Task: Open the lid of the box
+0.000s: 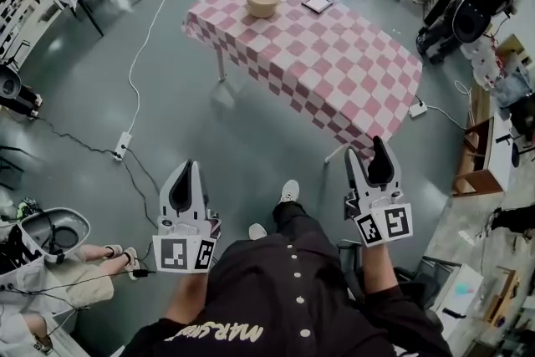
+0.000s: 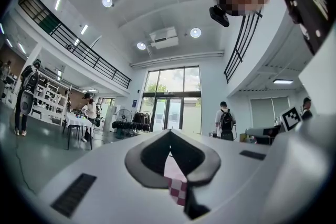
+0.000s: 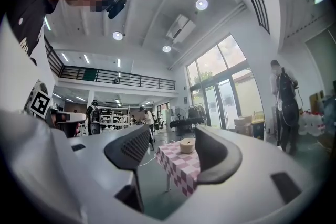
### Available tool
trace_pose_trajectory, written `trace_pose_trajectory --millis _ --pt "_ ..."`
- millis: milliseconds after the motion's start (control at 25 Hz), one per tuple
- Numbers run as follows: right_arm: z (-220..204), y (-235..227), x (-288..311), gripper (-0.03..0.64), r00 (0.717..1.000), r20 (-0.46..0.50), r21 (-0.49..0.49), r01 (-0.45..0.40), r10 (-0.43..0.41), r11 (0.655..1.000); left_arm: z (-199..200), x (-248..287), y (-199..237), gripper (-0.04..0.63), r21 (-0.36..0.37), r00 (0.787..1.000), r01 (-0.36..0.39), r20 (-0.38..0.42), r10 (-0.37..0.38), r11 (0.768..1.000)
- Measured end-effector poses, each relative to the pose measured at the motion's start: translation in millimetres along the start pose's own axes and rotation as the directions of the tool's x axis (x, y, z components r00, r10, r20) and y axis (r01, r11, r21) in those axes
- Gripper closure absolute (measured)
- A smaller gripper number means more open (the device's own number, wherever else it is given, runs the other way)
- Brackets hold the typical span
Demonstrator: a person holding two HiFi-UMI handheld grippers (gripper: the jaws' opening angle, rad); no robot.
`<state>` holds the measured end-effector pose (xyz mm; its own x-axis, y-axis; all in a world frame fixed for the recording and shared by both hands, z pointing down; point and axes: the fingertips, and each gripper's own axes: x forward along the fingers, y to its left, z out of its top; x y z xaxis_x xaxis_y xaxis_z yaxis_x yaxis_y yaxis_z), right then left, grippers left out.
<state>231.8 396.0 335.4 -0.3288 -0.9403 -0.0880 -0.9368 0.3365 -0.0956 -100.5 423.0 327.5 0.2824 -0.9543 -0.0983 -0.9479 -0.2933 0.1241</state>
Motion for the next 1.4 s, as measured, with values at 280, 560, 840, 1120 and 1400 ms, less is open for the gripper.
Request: trace_pose_trajectory --millis 280,560,840,1120,1400 --pt "1.0 -26.7 51.0 0.354 1.0 0.01 -0.01 -0.02 0.02 1.0 -3.4 56.6 -0.7 0.584 0.017 1.0 0.009 -0.007 -0.009 1.0" --pt "10.6 -59.3 98.5 0.354 0.999 0.02 -0.012 -0.027 0.028 1.0 5.5 113.2 -4.4 0.584 0.038 1.0 0.019 0.006 -0.019 0.999" --pt "9.9 -91.6 131.5 0.354 0.999 0.015 -0.004 -0.039 0.039 0.999 -0.3 155.9 -16.3 0.584 0.044 1.0 0.013 -0.005 -0.013 0.999" --pt "2.4 -122.5 162.6 0.353 0.997 -0.005 0.009 -0.076 0.076 0.997 -5.5 196.5 -32.1 0.584 0.047 1.0 -0.007 -0.008 0.007 0.999" --pt "-14.5 -140.1 185.1 0.353 0.993 -0.04 0.061 -0.104 0.107 0.993 -26.9 208.9 -44.2 0.584 0.015 0.997 -0.045 -0.064 0.046 0.999"
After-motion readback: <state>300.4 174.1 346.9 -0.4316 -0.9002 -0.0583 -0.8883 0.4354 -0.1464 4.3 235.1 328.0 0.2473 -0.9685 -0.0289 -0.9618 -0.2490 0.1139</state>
